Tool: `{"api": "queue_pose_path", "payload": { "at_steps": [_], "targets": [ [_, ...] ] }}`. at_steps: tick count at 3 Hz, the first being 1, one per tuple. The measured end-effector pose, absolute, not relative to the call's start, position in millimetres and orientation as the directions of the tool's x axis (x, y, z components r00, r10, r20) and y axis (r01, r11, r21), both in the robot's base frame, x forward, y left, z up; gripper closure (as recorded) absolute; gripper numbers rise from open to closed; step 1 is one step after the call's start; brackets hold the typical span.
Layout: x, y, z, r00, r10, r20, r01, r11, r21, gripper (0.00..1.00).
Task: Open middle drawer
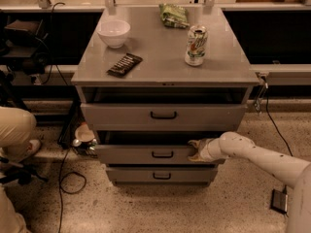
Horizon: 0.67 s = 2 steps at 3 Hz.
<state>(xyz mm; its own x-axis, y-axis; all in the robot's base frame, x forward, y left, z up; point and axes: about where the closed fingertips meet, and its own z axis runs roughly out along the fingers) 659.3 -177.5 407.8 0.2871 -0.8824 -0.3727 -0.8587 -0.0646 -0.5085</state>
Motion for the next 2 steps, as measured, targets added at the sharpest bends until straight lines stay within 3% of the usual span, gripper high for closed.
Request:
{"api": "queue_pose_path", "payload": {
  "at_steps": [2],
  "targets": [
    [626.8,-195.4,421.1,0.241,-0.896,-0.374,-0.882,-0.042,-0.469,1.0]
  ]
}}
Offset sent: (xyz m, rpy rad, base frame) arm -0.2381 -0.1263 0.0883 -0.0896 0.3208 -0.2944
